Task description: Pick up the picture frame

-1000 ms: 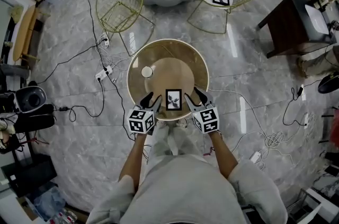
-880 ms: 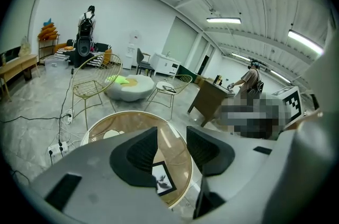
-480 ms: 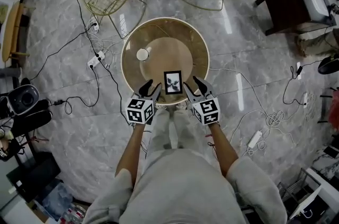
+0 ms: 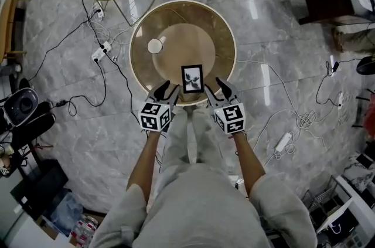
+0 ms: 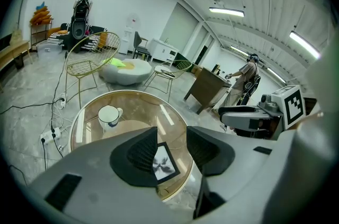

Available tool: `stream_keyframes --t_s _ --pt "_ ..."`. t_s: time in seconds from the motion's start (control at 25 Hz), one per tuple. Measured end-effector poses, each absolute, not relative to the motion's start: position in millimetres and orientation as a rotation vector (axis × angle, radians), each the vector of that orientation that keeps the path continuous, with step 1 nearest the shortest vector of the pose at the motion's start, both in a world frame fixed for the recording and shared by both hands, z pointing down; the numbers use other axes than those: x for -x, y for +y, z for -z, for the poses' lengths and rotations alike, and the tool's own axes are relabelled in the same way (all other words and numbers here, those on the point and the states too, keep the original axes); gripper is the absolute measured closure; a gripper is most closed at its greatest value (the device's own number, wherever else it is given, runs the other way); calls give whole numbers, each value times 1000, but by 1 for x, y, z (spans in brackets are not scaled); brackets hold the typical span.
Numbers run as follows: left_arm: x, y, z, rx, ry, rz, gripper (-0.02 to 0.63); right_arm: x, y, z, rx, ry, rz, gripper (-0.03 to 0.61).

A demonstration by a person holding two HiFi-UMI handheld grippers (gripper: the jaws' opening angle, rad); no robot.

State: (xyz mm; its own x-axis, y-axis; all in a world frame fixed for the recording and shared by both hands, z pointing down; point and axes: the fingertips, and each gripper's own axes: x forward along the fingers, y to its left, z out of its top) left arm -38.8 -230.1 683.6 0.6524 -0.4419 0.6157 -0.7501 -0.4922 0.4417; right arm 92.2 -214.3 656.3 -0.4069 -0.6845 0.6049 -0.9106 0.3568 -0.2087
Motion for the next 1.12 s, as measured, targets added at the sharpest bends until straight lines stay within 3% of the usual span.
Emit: stream_keyframes --t_s 1.12 --pt "22 -205 -802 -2078 -831 -625 451 -80 -187 -778 -1257 -2118 -840 417"
